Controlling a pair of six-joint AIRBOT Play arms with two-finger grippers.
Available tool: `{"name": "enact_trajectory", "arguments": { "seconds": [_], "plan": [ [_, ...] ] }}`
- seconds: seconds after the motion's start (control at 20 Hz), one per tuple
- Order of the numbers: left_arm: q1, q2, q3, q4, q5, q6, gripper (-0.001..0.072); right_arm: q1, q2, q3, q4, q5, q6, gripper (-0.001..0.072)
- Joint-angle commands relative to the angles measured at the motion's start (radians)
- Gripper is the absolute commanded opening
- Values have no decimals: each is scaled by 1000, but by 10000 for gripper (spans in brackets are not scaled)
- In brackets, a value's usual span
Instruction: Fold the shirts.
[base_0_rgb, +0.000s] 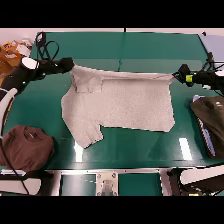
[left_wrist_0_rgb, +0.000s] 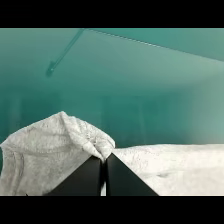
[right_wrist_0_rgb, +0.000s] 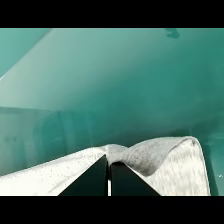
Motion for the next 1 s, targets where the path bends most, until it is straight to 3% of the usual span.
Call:
{"name": "enact_trajectory", "arguments": {
  "seconds": [0.0,0.2,0.35,0.7,0.75,0.8,0.85,0.9,0.95],
  "plan": [
    [2,-74,30,37,23,10,23,-3,-113,108,-19,61,-8,13],
    [55,-74,31,100,-218,10,23,-51,-98,109,-150,275,-8,12],
    [61,-75,30,204,-399,-37,23,-54,-93,109,-259,416,6,12],
    [61,-100,18,223,-465,-51,24,-54,-93,107,-361,529,81,14],
    [61,-106,18,198,-465,-51,25,-54,-93,107,-359,536,86,52],
    [61,-106,18,183,-473,-52,97,-54,-93,108,-360,536,107,184],
    [61,-104,25,184,-495,-52,408,-60,-93,114,-364,548,130,191],
    [66,-99,35,185,-526,-53,532,-73,-93,124,-371,576,164,192],
    [74,-99,52,188,-575,-54,532,-88,-92,135,-370,611,194,192]
  ]
}}
